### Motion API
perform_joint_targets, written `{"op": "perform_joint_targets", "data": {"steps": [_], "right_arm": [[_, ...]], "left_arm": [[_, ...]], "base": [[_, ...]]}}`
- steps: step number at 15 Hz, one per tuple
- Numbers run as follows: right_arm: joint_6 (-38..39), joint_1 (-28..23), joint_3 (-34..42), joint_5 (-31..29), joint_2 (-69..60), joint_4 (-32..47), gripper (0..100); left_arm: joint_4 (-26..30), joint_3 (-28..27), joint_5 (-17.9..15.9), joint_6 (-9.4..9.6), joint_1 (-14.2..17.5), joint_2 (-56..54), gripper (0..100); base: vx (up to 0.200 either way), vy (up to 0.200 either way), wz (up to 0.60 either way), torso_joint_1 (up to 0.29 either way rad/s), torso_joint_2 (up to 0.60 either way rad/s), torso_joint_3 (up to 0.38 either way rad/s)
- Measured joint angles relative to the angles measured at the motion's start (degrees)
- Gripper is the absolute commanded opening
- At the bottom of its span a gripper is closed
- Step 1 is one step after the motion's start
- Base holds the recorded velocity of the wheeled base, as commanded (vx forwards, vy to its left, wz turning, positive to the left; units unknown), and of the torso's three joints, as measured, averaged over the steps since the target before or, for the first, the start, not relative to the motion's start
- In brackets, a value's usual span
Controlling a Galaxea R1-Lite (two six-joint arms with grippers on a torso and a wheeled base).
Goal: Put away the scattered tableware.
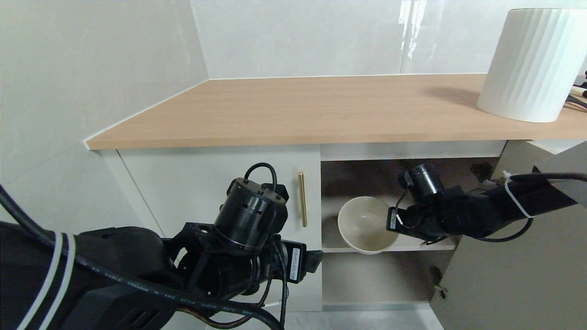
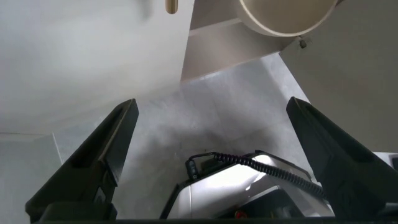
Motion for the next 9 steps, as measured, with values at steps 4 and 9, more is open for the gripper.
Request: {"op": "perform_joint_targets", "data": {"steps": [4,9], "right_arm": [[1.61,-0.48,-1.76,-1.04,2.40,-0.07,0],[2.93,-1.22,-2.69,-4.35,5.61,-5.44,0]], "left_arm": [[0.00,-0.02,0.00,0.00,0.02,0.00,100],[-0.02,-0.02,0.00,0.01,0.05,0.04,100]], "base": [[0.000,0.000,0.00,0.000,0.00,0.000],[0.000,0.000,0.00,0.000,0.00,0.000]]}}
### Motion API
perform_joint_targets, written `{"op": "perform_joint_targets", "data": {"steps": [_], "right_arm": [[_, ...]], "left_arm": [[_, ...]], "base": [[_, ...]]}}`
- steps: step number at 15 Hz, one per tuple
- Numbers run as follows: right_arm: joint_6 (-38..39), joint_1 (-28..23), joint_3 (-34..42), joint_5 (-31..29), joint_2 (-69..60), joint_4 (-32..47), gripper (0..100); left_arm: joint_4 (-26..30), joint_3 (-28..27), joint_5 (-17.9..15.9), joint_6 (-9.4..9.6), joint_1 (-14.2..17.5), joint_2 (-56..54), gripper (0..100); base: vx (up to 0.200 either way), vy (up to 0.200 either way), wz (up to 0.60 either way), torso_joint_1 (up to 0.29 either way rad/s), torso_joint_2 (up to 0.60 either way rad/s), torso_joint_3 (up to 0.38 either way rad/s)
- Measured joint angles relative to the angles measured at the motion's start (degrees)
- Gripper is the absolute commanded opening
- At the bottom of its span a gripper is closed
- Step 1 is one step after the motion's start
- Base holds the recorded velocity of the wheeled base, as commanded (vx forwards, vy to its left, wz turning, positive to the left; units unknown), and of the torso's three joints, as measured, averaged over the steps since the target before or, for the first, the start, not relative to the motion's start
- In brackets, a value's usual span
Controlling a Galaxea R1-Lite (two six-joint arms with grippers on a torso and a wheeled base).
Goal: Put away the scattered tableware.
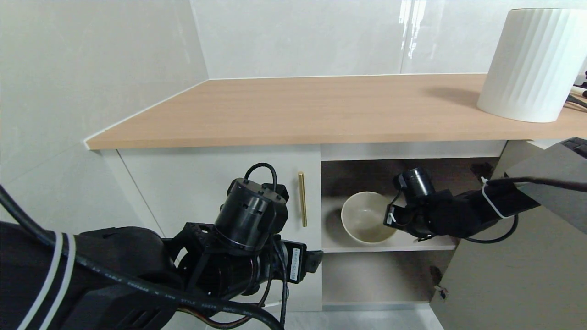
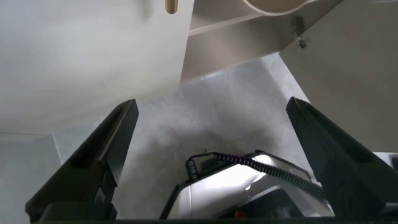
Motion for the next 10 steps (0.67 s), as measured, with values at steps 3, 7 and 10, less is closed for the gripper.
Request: {"op": "perform_joint_targets", "data": {"steps": [3,7,10], "right_arm": [[1.01,-0.30,-0.09,-0.73,1.07,-1.91,0],[1.37,-0.96,-0.39,-2.38,1.73,-5.34,0],[1.39,-1.21,-0.66,-2.56,1.97,-5.84,0]], "left_arm": [[0.00,0.00,0.00,0.00,-0.05,0.00,100],[0.00,0.00,0.00,-0.01,0.00,0.10,100],[0.00,0.00,0.02,-0.01,-0.02,0.11,100]], "base": [[0.000,0.000,0.00,0.000,0.00,0.000],[0.000,0.000,0.00,0.000,0.00,0.000],[0.000,0.000,0.00,0.000,0.00,0.000]]}}
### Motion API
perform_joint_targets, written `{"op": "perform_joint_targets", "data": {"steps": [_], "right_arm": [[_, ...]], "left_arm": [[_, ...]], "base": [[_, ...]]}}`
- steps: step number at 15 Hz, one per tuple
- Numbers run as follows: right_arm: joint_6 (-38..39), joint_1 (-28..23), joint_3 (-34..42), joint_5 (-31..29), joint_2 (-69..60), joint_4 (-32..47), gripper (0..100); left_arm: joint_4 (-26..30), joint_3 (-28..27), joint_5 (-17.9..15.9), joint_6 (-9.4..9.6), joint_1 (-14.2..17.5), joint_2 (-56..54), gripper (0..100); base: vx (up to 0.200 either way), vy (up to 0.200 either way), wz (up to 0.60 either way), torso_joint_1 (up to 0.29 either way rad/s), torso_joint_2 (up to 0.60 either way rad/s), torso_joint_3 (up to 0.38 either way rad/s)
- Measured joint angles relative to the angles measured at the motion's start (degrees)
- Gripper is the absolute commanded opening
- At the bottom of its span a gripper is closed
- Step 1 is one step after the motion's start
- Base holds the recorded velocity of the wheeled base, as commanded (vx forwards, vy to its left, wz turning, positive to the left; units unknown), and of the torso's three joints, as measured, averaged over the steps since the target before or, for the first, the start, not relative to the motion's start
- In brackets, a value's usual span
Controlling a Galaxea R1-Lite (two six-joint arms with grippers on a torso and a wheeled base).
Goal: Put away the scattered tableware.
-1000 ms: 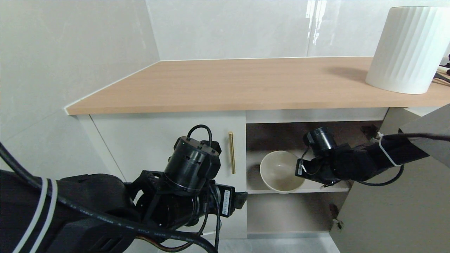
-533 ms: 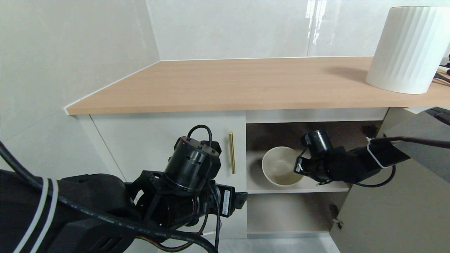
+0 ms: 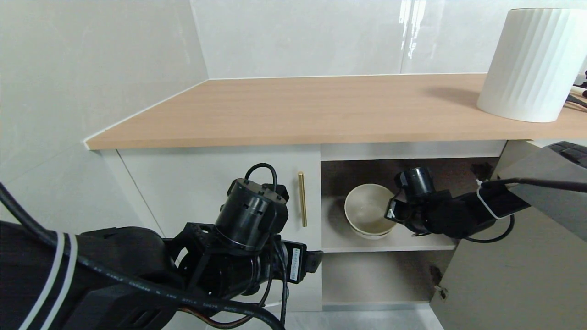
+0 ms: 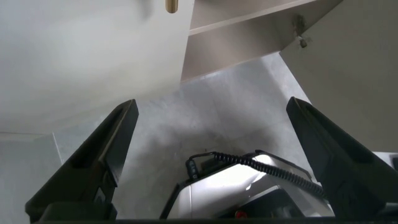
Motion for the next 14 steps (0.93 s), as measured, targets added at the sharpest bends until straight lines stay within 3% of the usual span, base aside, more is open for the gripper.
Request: {"op": "perform_joint_targets", "data": {"steps": [14], "right_arm": [[-0.29,-1.57,-5.38,-0.61,6.56,-0.32,0]], "left_arm": [[0.02,0.00,0.00,0.00,0.02,0.44,100]], "base": [[0.000,0.000,0.00,0.000,0.00,0.000]]}}
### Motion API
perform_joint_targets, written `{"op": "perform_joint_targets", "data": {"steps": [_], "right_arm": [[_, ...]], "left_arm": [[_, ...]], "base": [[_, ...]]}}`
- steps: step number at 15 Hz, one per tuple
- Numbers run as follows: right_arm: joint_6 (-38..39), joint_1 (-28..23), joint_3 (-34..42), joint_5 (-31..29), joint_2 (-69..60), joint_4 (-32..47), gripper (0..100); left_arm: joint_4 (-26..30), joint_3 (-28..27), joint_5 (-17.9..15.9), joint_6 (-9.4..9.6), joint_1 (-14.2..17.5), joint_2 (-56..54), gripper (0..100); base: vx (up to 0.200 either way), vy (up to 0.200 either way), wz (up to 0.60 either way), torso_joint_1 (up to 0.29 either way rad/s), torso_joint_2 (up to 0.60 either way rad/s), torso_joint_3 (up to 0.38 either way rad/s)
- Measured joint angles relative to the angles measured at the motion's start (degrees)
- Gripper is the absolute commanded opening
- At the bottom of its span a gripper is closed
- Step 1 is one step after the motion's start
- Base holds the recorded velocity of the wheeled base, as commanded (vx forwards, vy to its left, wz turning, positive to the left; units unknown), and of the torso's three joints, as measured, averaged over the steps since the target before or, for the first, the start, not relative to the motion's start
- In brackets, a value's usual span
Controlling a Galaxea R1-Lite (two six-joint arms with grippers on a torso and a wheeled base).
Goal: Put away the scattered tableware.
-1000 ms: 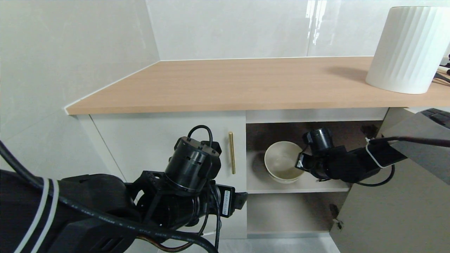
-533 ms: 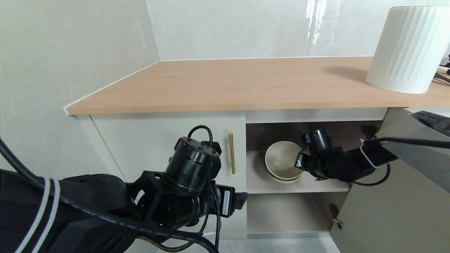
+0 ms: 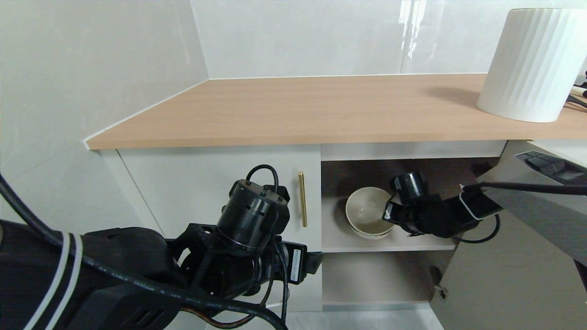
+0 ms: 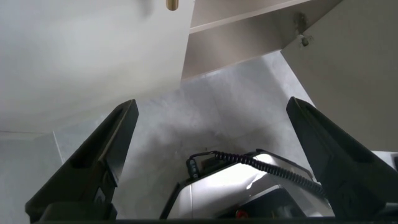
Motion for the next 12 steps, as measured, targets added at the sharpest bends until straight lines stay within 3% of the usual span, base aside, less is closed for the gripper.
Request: {"op": "perform_joint_targets", "data": {"steps": [2,3,12], "right_arm": [[0.00,-0.04,-0.06,-0.02,0.22,0.00,0],[0.02,-0.04,-0.12,-0.02,0.30,0.00,100],[-0.02,0.13,0.16,0.16,0.30,0.10,100]], "left_arm": [[-0.02,0.00,-0.02,0.00,0.00,0.02,100],[-0.02,0.00,0.00,0.00,0.00,0.02,100],[0.00,-0.09,-0.02,-0.02,0.06,0.02,100]], "base": [[0.000,0.000,0.00,0.000,0.00,0.000],[0.000,0.000,0.00,0.000,0.00,0.000],[0.000,0.000,0.00,0.000,0.00,0.000]]}}
